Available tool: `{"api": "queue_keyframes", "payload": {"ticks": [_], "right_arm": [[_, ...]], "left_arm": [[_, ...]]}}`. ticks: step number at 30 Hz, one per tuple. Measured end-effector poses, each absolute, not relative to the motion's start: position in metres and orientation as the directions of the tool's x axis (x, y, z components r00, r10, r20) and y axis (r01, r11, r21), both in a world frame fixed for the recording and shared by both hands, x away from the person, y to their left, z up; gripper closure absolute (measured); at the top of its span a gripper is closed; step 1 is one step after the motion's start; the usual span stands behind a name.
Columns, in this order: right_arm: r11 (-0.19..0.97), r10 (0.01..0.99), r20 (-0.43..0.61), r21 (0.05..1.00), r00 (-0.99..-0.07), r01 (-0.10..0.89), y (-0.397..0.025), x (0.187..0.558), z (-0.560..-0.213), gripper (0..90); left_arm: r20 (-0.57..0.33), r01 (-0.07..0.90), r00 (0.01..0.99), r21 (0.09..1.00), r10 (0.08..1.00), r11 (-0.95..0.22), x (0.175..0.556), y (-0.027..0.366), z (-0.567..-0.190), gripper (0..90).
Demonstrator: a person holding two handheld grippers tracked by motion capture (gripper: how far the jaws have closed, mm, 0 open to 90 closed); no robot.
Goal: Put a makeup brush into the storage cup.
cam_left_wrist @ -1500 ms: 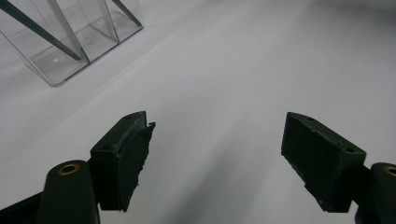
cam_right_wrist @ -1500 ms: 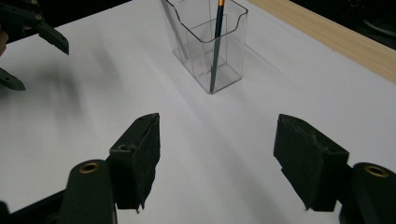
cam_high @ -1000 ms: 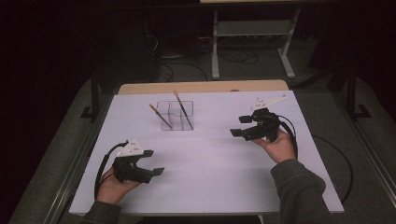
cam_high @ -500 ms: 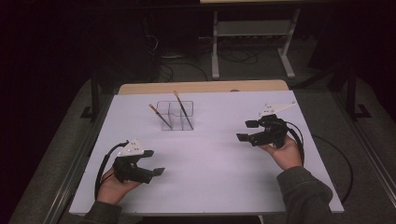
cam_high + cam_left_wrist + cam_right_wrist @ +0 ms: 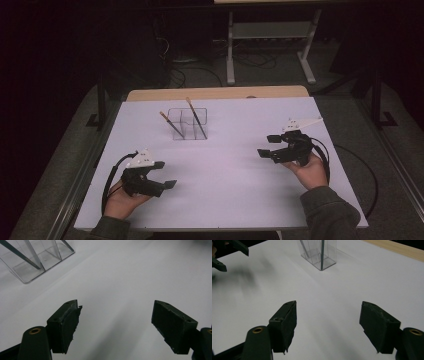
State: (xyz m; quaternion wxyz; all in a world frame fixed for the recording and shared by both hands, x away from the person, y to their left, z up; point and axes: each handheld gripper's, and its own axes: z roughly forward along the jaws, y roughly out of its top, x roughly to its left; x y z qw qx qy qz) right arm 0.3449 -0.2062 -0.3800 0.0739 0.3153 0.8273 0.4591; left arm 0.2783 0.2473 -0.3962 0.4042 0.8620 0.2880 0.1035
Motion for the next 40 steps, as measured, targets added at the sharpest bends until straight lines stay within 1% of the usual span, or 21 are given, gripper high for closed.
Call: {"api": "queue_keyframes", "payload": {"ticks": [26, 40], "right_arm": [[0.351, 0.608, 0.176, 0.816, -0.774, 0.460, -0.226, 0.320, -0.396, 28.8], [0.343, 0.615, 0.173, 0.820, -0.769, 0.458, -0.230, 0.306, -0.405, 27.5]], "left_arm": [[-0.074, 0.428, 0.807, 0.757, 0.586, -0.494, 0.275, 0.246, -0.398, 21.3], [-0.064, 0.419, 0.814, 0.752, 0.577, -0.509, 0.276, 0.246, -0.399, 21.2]]}}
